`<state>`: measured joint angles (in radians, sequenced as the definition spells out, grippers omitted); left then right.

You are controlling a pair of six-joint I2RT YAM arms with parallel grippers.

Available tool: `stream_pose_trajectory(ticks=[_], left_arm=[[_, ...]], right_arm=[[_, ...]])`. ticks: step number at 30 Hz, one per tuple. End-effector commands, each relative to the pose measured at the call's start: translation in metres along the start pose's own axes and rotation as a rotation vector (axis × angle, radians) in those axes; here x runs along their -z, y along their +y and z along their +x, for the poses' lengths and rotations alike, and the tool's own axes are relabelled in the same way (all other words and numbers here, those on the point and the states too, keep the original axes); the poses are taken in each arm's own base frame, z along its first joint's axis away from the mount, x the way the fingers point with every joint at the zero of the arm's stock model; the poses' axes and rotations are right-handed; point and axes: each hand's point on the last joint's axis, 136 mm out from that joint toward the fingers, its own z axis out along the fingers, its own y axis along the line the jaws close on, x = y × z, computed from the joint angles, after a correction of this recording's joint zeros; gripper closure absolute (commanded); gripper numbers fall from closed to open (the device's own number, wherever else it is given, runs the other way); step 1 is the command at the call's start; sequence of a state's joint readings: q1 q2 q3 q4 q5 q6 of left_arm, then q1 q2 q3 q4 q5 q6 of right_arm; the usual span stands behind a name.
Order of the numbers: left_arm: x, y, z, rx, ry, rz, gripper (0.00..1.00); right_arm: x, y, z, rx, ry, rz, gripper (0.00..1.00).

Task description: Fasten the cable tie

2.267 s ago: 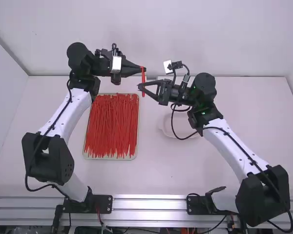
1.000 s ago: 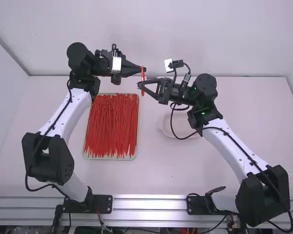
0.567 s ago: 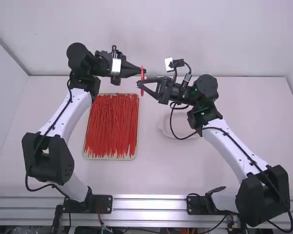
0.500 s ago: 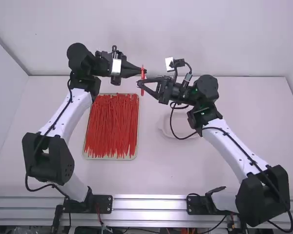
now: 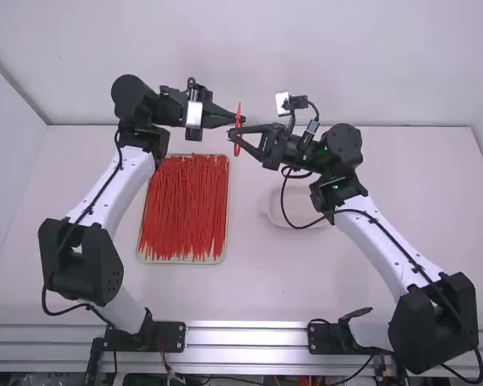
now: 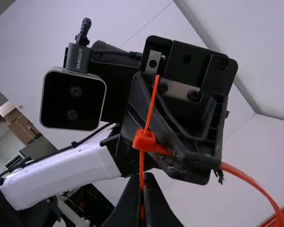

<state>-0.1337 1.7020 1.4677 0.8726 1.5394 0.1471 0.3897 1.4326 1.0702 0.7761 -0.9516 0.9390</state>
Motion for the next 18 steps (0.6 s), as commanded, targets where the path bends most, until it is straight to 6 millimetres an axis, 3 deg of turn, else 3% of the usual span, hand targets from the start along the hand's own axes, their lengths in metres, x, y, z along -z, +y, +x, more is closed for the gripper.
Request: stream_pose_trajectory(ticks=[1, 8, 18], left_arm=[[-0.006, -0.007, 0.0, 0.023, -0.014, 0.039, 0.98], [-0.008, -0.008, 0.0, 0.031, -0.018, 0.044, 0.99], [-0.009, -0.009, -0.001, -0.002, -0.02, 0.046, 0.99]], right_arm=[[0.0, 0.001, -0.012, 0.019, -0.038, 0.013, 1.0], [0.001, 0.008, -0.016, 0.051, -0.054, -0.01, 1.0], [0.009, 0.001, -0.025, 0.007, -0.075, 0.013, 1.0]])
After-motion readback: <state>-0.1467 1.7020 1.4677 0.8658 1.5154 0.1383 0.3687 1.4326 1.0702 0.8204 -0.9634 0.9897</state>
